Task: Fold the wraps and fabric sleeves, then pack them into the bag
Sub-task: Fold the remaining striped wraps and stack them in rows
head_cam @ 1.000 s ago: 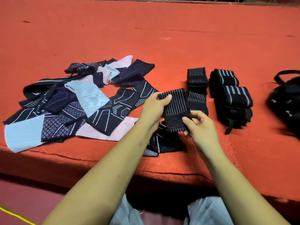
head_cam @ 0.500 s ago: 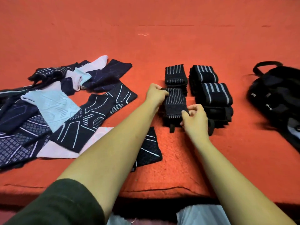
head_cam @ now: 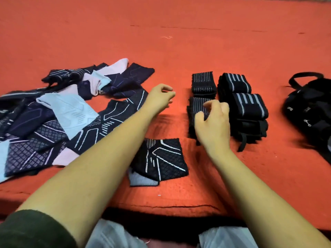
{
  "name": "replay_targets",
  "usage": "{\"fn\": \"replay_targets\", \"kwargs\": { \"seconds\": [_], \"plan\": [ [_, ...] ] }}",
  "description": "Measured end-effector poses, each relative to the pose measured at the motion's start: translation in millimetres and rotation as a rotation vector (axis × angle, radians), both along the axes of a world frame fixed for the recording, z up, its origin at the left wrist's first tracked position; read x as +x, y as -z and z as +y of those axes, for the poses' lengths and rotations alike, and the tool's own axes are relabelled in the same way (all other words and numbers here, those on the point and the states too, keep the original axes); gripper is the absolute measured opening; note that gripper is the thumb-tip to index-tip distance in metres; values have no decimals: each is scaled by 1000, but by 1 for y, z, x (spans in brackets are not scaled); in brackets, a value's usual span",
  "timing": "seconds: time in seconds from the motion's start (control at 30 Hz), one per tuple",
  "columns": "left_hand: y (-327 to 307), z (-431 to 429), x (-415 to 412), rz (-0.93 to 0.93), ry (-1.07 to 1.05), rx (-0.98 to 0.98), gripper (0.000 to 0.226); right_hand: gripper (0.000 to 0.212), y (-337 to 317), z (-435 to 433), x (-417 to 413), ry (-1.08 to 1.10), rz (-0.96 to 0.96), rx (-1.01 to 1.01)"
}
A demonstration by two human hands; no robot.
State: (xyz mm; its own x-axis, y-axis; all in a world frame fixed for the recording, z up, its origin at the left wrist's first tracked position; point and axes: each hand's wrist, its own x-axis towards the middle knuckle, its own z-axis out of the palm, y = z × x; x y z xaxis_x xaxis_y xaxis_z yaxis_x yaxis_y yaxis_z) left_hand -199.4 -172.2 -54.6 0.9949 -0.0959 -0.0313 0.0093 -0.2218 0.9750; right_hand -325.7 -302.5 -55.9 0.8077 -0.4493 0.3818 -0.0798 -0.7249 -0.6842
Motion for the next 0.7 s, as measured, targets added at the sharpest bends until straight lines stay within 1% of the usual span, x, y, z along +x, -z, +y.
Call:
{"fn": "replay_targets", "kwargs": {
  "seconds": [0.13, 0.23, 0.33, 0.43, 0.53, 0.7],
  "plan": [
    [-5, 80, -16, -69, -146, -6, 18, 16, -1, 65, 20, -283, 61, 16],
    [-3, 144, -31, -86, -239, -46, 20, 20, 6, 120, 35, -449, 133, 30],
    [-5, 210, -42, -138, -395, -54, 25, 25, 7, 172, 48, -552, 133, 6],
    [-4, 270, -49, -182, -509, 33, 22, 26, 11, 216, 61, -685, 100, -72],
    [4, 318, -48, -183, -575, 73, 20, 40, 17, 252, 77, -786, 89, -139],
    [25, 376, -29, -219, -651, 327, 18, 61, 35, 301, 115, -860, 175, -289]
  ]
}}
